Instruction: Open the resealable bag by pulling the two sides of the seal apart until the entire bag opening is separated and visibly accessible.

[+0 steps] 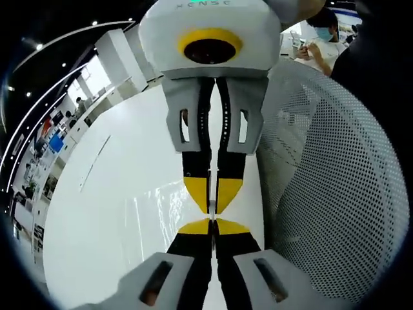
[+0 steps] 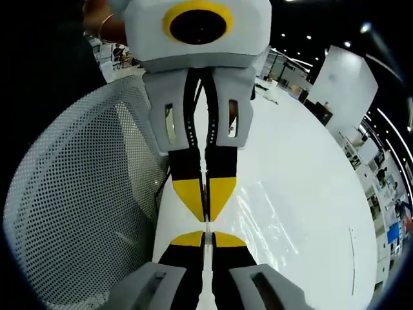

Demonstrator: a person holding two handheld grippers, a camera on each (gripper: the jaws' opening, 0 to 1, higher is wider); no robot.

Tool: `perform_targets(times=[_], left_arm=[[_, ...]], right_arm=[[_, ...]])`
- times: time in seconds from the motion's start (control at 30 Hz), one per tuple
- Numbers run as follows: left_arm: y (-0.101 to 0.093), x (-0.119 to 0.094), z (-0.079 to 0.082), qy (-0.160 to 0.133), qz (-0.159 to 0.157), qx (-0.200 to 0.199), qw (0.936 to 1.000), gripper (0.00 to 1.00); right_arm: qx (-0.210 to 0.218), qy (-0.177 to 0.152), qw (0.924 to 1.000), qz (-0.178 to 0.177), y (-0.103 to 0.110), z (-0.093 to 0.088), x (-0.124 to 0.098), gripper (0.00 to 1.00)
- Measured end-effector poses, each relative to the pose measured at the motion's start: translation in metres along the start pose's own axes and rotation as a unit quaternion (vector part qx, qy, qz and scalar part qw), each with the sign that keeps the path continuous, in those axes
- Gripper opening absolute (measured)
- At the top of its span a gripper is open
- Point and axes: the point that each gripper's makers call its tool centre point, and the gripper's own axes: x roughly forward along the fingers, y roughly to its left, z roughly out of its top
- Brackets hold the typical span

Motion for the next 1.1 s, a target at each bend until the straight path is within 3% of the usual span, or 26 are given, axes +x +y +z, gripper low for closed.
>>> perform_targets(times=[0.2,0.43,0.6,1.0,1.1], left_arm=[[0.003,-0.005,0.0,-0.006,0.006,-0.009,0.9999,0.0],[0.006,-0.004,0.002,-0.023,0.001,-0.051,0.9984,0.0],[0.011,-0.006,0.018,-0.074,-0.001,-0.111,0.991,0.0],[0.004,0.003,0.01,-0.014,-0.006,-0.038,0.9992,0.04],[0.003,0.004,0.009,-0.014,-0.007,-0.037,0.9992,0.03]], right_arm=[[-0.009,0.004,0.9999,-0.005,-0.004,-0.006,-0.005,0.0],[-0.014,0.015,0.9998,-0.007,-0.002,-0.009,-0.006,0.0],[-0.005,0.004,0.9999,-0.008,-0.005,-0.003,-0.005,0.0],[-0.006,-0.005,0.9999,-0.008,-0.003,0.003,-0.005,0.0],[-0.004,-0.008,0.9999,-0.01,-0.004,0.005,-0.005,0.0]])
